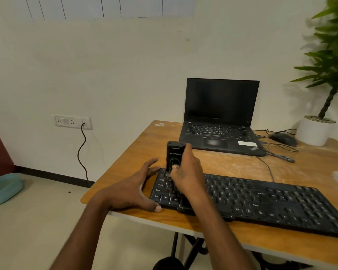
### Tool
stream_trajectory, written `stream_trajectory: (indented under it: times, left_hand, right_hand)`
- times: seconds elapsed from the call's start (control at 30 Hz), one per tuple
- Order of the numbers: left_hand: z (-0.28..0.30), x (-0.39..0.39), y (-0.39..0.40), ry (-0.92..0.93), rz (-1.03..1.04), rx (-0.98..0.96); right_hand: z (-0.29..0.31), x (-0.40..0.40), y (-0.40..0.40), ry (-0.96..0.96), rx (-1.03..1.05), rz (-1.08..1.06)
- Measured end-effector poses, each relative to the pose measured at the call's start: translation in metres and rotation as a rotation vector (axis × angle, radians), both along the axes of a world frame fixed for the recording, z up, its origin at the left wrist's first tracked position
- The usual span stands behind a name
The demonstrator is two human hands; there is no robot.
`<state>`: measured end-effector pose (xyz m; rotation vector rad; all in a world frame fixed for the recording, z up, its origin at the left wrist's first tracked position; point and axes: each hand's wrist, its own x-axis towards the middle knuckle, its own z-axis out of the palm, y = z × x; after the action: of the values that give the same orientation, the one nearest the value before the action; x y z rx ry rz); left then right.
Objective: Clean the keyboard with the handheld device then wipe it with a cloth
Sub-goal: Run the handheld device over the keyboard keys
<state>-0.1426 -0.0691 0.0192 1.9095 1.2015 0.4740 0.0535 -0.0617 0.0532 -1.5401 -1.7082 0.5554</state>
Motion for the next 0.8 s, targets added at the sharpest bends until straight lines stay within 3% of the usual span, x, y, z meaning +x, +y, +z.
stream_trajectory:
  times: [0.17, 0.4, 0.7, 0.8]
  left_hand:
    - [-0.001, -0.001, 0.001, 0.016, -0.004, 0.015]
    - [0.001, 0.000, -0.001, 0.021, 0.014, 0.006]
    - [-0.001, -0.001, 0.000, 0.051, 0.019, 0.001]
    - [-0.001, -0.001, 0.001, 0.047, 0.011, -0.007]
  right_hand:
    - [0.002, 0.023, -0.004, -0.018, 0.024, -0.160]
    - [0.001, -0.009, -0.001, -0.043, 0.012, 0.036]
    - [0.001, 0.075, -0.016, 0.030, 0.017, -0.199]
    - [0.002, 0.069, -0.012, -0.006, 0.024, -0.134]
